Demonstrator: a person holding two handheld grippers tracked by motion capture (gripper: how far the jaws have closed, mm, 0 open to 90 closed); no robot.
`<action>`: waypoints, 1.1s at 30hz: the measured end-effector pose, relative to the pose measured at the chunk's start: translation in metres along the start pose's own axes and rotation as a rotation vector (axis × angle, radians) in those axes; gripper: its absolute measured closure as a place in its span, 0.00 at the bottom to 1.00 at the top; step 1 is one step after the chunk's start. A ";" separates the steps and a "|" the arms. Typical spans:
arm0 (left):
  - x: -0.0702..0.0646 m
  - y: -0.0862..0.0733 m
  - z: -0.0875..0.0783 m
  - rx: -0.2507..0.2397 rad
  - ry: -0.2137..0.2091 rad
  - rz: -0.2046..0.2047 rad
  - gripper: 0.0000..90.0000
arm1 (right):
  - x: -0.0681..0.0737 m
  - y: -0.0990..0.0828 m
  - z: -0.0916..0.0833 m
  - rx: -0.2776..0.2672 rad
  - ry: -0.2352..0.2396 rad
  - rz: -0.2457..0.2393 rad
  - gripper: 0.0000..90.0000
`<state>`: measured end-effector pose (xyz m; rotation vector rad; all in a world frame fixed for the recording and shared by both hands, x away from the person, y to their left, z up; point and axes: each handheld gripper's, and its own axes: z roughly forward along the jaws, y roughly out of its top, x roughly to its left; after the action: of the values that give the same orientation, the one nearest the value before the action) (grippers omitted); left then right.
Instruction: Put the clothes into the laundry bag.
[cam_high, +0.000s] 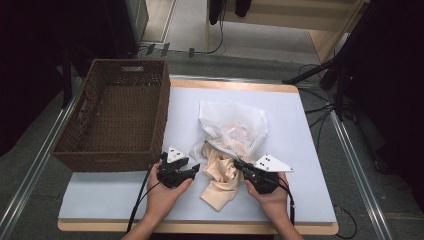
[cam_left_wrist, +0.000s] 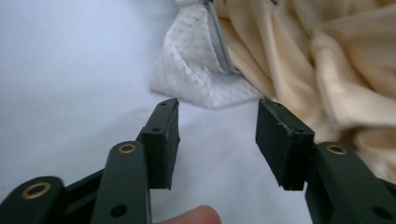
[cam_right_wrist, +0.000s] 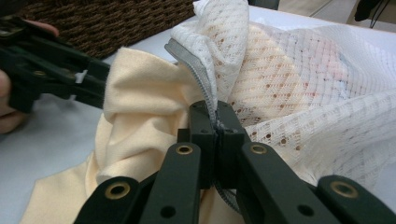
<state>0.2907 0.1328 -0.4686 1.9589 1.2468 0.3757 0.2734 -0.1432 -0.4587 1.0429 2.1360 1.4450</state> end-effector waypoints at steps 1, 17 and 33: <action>-0.003 0.002 0.004 0.003 0.012 0.007 0.52 | 0.000 0.000 0.000 0.001 0.002 -0.001 0.98; -0.013 0.017 0.018 0.094 -0.043 0.083 1.00 | 0.002 0.000 -0.001 -0.012 0.016 -0.009 0.98; -0.001 -0.019 -0.029 0.113 -0.129 0.131 0.98 | 0.016 0.002 -0.006 -0.007 0.024 -0.019 0.98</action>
<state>0.2607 0.1492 -0.4630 2.1324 1.0814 0.2439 0.2600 -0.1351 -0.4527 1.0056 2.1500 1.4620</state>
